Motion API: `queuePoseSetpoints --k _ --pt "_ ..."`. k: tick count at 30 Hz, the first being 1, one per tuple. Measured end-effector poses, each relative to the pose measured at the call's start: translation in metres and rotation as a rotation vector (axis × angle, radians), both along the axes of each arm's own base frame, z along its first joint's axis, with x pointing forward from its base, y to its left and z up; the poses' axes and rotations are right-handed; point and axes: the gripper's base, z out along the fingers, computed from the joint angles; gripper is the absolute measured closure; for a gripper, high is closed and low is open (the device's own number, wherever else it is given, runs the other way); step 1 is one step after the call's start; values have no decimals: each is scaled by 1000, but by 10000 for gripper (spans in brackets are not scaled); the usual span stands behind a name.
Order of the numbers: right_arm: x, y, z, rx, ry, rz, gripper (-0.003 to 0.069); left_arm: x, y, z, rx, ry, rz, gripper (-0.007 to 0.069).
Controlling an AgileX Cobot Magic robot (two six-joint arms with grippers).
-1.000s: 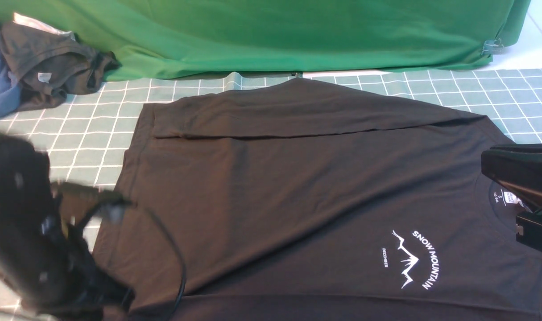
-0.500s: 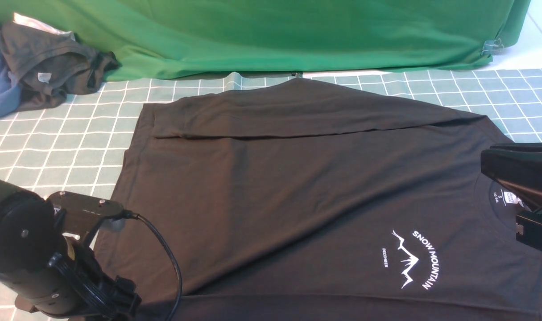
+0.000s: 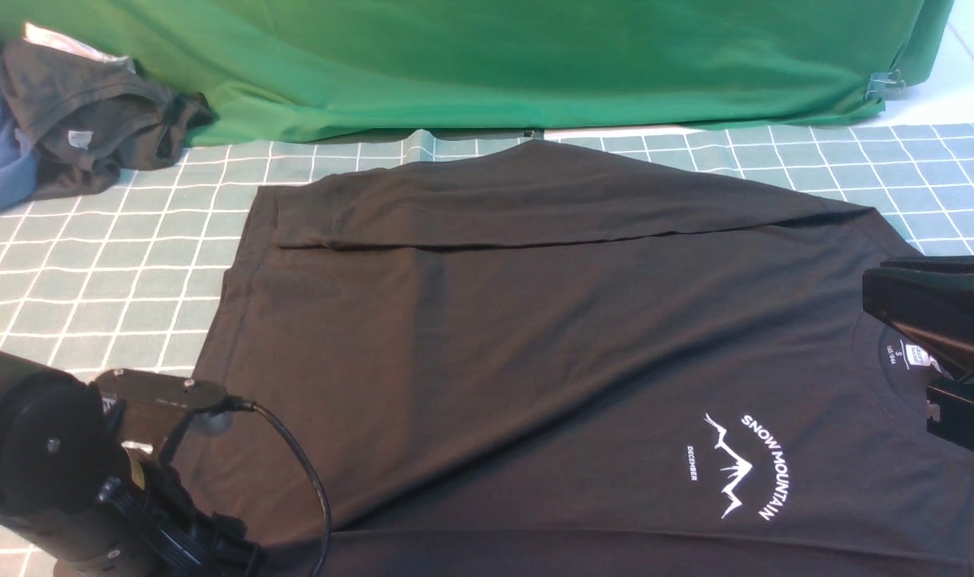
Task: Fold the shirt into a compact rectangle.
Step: 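Grasp the left edge of the dark T-shirt lying flat on the table, then fold the left side of the black T-shirt inward over its body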
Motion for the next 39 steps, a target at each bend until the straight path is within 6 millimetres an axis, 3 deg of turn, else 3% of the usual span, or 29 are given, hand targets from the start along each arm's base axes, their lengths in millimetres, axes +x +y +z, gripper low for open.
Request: queuePoseSetpoints --k 5,10,11,12,14,21,27,36,39 --pt "0 0 0 1 1 0 585 2 -2 -10 -1 50 23 190" --pt "0 0 0 1 1 0 582 4 -4 -13 -11 81 30 392" --pt "0 0 0 1 1 0 580 5 -4 -11 -6 94 26 473" --pt "0 0 0 1 1 0 580 5 -4 -11 -3 102 26 486" --pt "0 0 0 0 1 0 578 7 -4 -2 10 148 20 582" --pt "0 0 0 0 1 0 573 14 -7 25 -1 141 21 602" --pt "0 0 -13 -15 20 3 571 20 -8 54 -37 15 21 602" --pt "1 2 -11 15 -17 11 571 67 -14 127 -42 -287 29 603" --pt "1 2 -11 20 -22 11 571 88 -16 136 -16 -324 25 603"
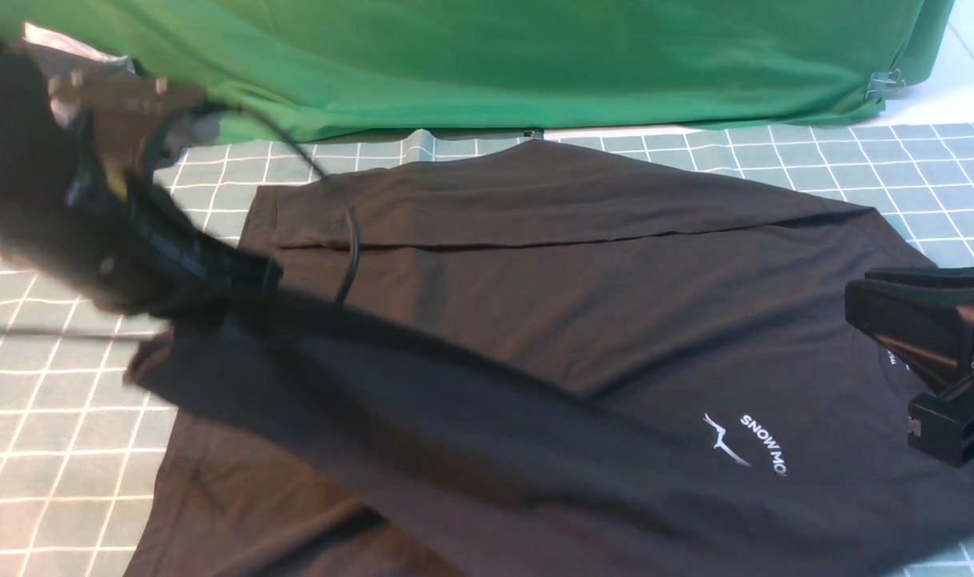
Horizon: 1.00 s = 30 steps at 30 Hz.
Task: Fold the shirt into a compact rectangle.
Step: 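Fold the left side of the black T-shirt inward over its body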
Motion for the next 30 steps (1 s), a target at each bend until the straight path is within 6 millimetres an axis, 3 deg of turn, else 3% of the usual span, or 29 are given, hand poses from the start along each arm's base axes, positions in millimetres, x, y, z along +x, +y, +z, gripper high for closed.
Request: queuePoseSetpoints --k 4,11,21,30 --pt "0 0 0 1 -1 0 569 25 -3 -7 45 11 4 603" --pt "0 0 0 1 -1 0 567 66 -4 -40 152 44 45 603" --pt "0 0 0 12 8 -1 566 95 -7 -84 200 81 57 603" --pt "0 0 0 14 10 -2 566 116 11 -74 80 37 162 603"
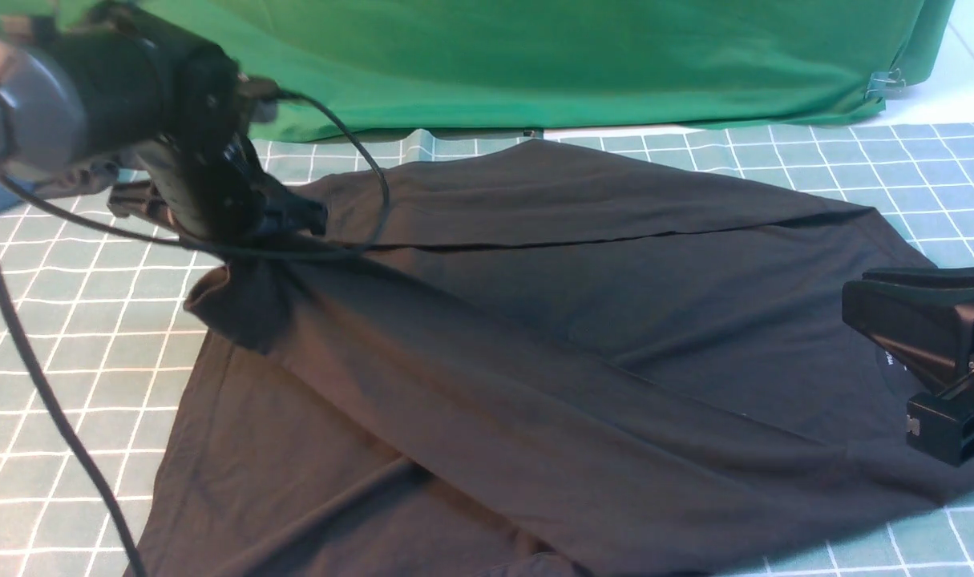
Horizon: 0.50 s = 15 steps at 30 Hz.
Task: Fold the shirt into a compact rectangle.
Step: 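Fold the left side of the black T-shirt inward over its body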
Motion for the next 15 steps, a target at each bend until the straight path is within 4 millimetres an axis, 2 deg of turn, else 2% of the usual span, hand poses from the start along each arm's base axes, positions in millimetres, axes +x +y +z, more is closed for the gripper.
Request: queuePoseSetpoints --k 4,10,13,15 --pt "0 0 0 1 0 0 566 1 -3 0 -23 9 -39 603" --pt "0 0 0 1 0 0 566 3 -5 -12 -33 40 -48 586" --pt "0 0 0 1 0 0 566 4 -5 -13 -33 43 -49 543" --pt "0 0 0 2 1 0 566 5 -4 -14 -19 38 -53 437"
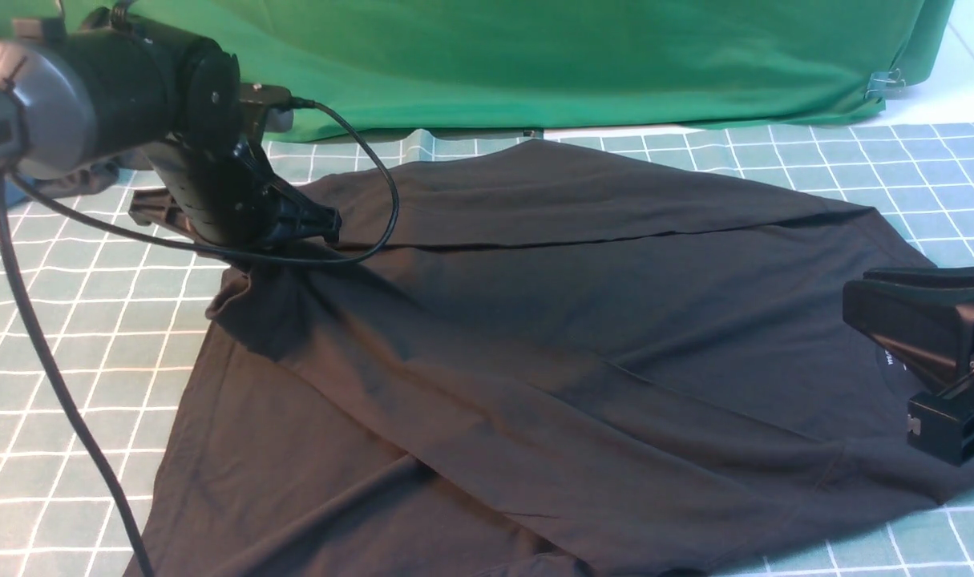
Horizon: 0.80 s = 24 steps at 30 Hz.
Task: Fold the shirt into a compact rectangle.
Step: 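Fold the left side of the black T-shirt inward over its body, then grab the top left corner of the dark shirt with the left gripper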
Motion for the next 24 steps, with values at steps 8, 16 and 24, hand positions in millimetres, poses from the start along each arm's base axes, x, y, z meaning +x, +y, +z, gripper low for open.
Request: queuePoseSetpoints --k 8,16,24 --pt "0 0 0 0 0 0 566 13 9 21 26 -88 70 162" --pt "0 0 0 -1 1 0 566 48 29 24 -137 -161 192 132" --pt "0 0 0 -1 2 0 566 83 26 -24 -187 -126 198 171"
